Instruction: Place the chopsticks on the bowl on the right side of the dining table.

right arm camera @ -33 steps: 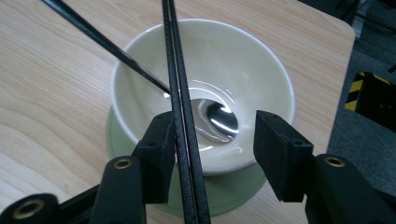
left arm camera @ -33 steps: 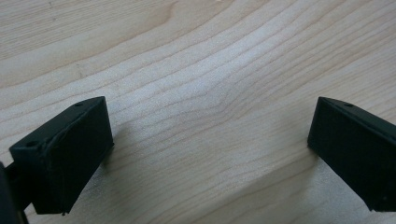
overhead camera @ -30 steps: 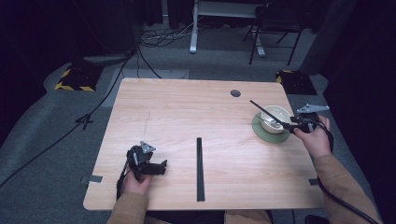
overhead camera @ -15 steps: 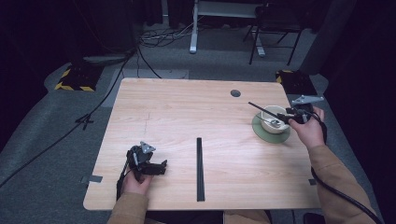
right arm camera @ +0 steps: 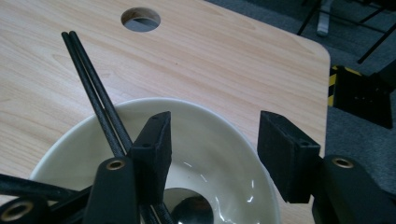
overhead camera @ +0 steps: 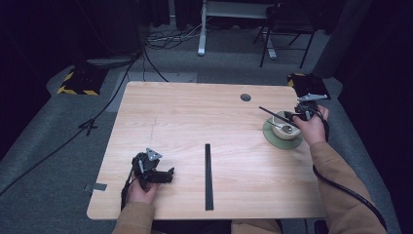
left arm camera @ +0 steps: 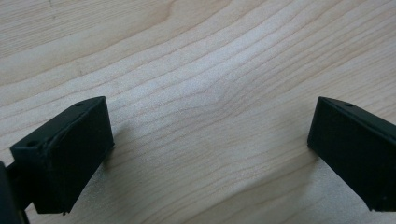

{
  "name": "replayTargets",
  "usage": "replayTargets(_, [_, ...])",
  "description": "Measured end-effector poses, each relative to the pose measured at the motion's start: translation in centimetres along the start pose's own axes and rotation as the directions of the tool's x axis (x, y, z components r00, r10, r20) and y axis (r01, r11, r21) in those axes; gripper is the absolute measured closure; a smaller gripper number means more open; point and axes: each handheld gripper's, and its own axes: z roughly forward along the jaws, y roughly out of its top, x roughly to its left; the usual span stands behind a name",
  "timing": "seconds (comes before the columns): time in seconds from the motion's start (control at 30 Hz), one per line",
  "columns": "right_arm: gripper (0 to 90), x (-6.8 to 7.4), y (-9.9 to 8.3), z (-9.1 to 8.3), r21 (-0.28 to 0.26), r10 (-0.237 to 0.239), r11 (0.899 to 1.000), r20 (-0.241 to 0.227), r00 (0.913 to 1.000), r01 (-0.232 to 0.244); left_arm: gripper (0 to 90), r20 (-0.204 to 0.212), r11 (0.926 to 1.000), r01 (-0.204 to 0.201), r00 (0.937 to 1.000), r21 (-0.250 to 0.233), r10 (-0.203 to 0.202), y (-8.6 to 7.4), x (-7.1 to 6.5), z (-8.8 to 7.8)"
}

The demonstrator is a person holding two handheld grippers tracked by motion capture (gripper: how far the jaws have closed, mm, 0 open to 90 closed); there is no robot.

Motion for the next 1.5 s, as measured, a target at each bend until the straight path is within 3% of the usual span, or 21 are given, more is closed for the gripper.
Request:
replayTargets(0.23, [44.4, 1.1, -0.5, -0.6, -0.015, -0.058, 0.998, -0.084, 0.9948, 0.057, 0.3, 0.005, 1.0000, 0.004, 1.0000, 0.000, -0.004, 0.0, 0.0, 0.0])
replayTargets(0.33, [44.4, 1.3, -0.5, -1.4, -0.043, -0.071, 0.997, -0.087, 0.9937, 0.068, 0.3, 0.005, 1.0000, 0.004, 1.0000, 0.000, -0.004, 0.0, 0.0, 0.1])
replayTargets(0.37, [44.1, 1.2, -0.5, -2.5, -0.082, -0.077, 0.994, -0.086, 0.9933, 0.070, 0.3, 0.003, 1.0000, 0.003, 1.0000, -0.001, -0.003, 0.1, 0.0, 0.0])
replayTargets(0.47, [43.4, 1.0, -0.7, -3.6, -0.102, -0.078, 0.992, -0.090, 0.9929, 0.069, 0.3, 0.005, 1.0000, 0.004, 1.0000, 0.000, -0.004, 0.1, 0.0, 0.1])
replayTargets(0.5, [42.0, 0.8, -1.1, -4.5, -0.101, -0.087, 0.992, -0.080, 0.9930, 0.078, 0.3, 0.002, 1.0000, 0.003, 1.0000, -0.001, -0.003, 0.1, 0.0, 0.1])
replayTargets(0.67, [39.5, 0.3, -2.8, -5.6, -0.063, -0.115, 0.992, -0.046, 0.9923, 0.112, 0.3, 0.003, 1.0000, 0.004, 1.0000, -0.001, -0.004, 0.1, 0.0, 0.1])
replayTargets(0.83, [38.4, 0.3, -3.8, -5.4, -0.030, -0.139, 0.990, -0.027, 0.9899, 0.139, 0.3, 0.007, 1.0000, 0.005, 1.0000, -0.001, -0.005, 0.1, 0.0, 0.1])
replayTargets(0.97, [37.2, 0.1, -4.1, -4.5, -0.003, -0.178, 0.984, 0.033, 0.9836, 0.178, 0.3, 0.005, 1.0000, 0.004, 1.0000, -0.003, -0.004, 0.1, 0.0, 0.1])
replayTargets(1.2, [37.7, -0.8, -3.8, -3.2, 0.000, -0.138, 0.990, 0.071, 0.9880, 0.138, 0.3, 0.006, 1.0000, 0.005, 1.0000, -0.002, -0.005, 0.1, 0.0, 0.1])
replayTargets(1.5, [37.1, -1.2, -3.2, -2.8, -0.014, -0.134, 0.991, 0.100, 0.9860, 0.136, 0.3, 0.006, 1.0000, 0.005, 1.0000, -0.002, -0.005, 0.1, 0.0, 0.1])
